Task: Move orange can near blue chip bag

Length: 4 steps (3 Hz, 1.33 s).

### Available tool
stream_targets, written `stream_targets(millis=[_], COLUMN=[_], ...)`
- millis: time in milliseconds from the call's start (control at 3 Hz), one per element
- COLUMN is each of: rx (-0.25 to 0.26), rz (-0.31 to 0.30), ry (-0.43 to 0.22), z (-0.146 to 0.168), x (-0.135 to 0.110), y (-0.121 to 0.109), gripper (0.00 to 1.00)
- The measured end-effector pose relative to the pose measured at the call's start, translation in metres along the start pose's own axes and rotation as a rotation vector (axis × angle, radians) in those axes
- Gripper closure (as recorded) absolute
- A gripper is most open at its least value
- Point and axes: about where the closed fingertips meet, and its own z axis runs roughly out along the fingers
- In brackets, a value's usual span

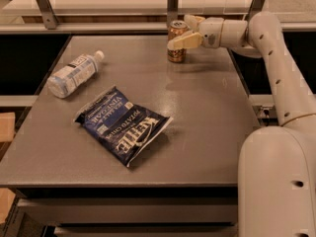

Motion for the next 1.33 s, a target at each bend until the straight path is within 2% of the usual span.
stream_targets(millis=[333,1333], rx=[-0.002,-0.017], rz=[0.006,0.009], ry=[-0.007,-0.008], z=[0.003,0.014], x=[0.003,0.004], y=[-0.001,0.003], gripper=[0.18,0.88])
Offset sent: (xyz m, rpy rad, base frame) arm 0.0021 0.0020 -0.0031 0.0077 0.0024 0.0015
